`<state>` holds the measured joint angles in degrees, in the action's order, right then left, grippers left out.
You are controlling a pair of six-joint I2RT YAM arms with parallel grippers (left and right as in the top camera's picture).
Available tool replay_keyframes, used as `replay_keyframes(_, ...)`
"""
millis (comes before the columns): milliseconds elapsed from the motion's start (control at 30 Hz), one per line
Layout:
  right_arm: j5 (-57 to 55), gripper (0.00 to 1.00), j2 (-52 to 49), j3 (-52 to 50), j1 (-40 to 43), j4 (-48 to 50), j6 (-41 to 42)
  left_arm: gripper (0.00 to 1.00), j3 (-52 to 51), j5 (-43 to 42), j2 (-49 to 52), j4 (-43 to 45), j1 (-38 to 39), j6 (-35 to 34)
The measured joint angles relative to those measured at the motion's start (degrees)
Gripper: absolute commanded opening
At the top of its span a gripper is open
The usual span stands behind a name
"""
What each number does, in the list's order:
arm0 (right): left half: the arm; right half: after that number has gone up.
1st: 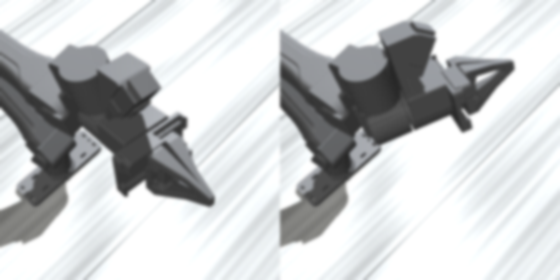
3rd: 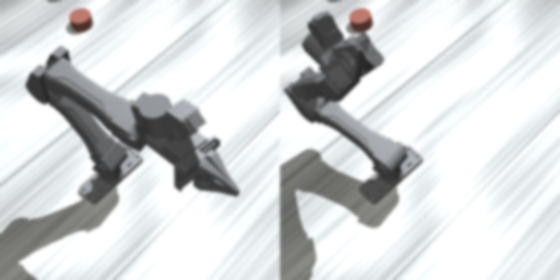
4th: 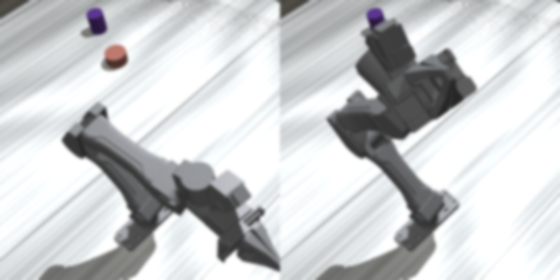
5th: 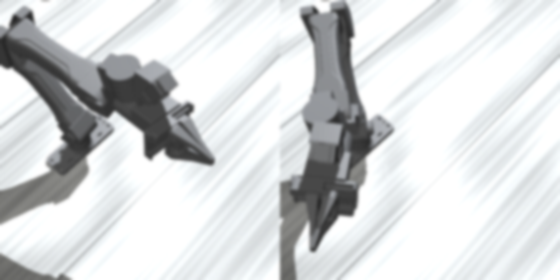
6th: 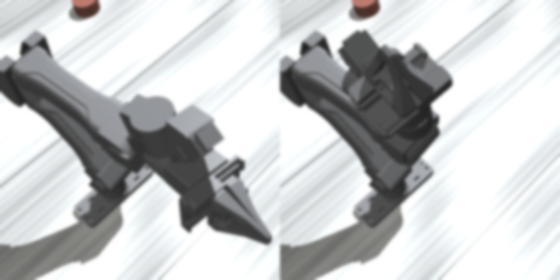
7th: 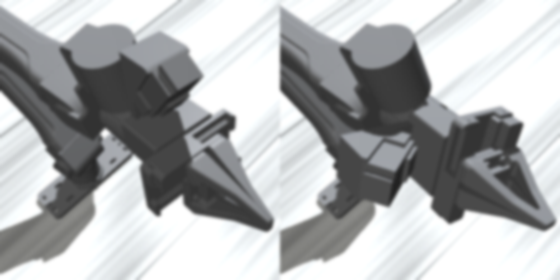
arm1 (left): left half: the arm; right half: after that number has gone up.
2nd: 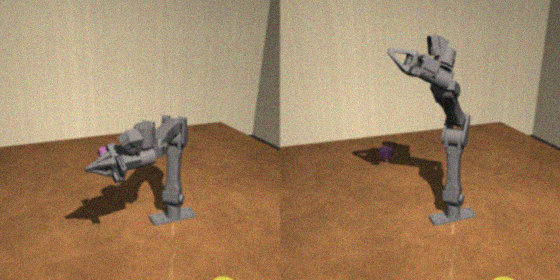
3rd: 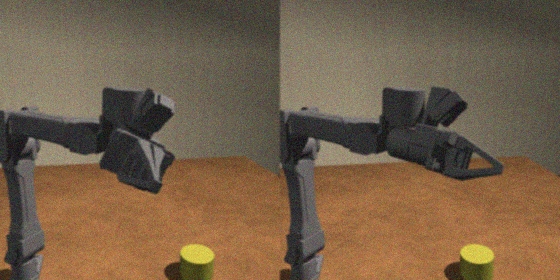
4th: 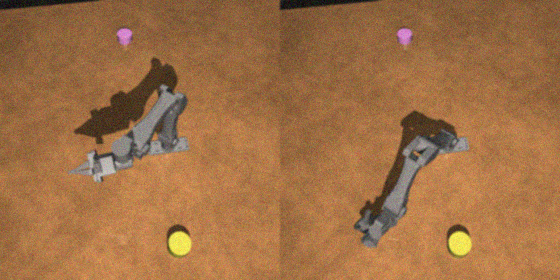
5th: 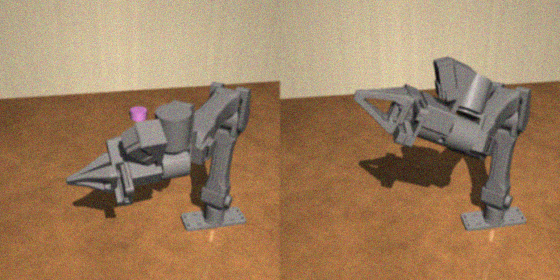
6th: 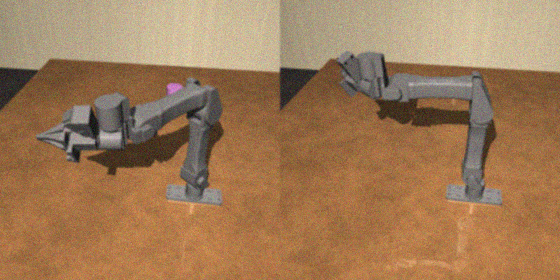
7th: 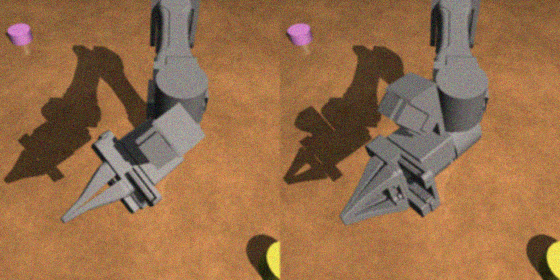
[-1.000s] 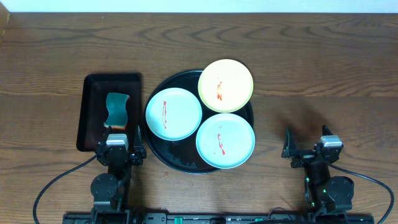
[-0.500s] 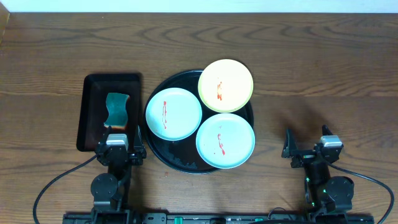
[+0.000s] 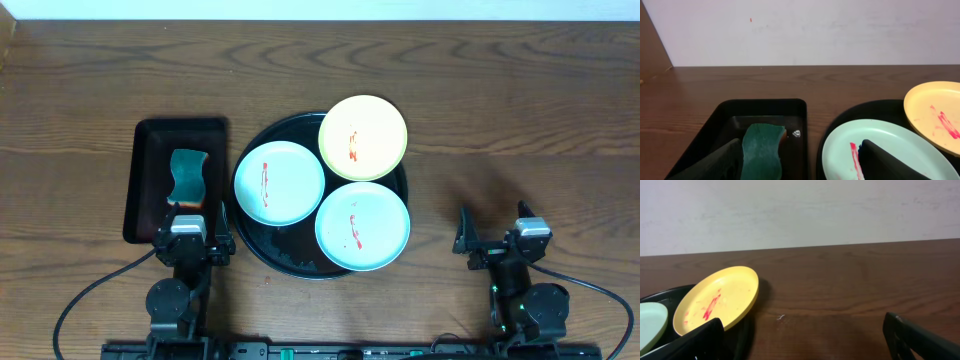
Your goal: Clean dirty plates on tray and stack at the side
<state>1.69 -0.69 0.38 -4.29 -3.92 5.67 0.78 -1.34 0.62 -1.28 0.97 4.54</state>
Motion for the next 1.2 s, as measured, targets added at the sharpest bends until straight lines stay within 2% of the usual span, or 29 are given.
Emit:
replay_keyframes(800,0.0,0.99,0.0,0.0,0.0,0.0,0.0,0.74,0.0,0.0,0.0,0.0,0.0,-0.1)
replay_keyframes(1200,2.0,0.99,0.0,0.0,0.0,0.5,1.6,0.74,2.0,0.1,2.5,-3.0,0.0,-3.1)
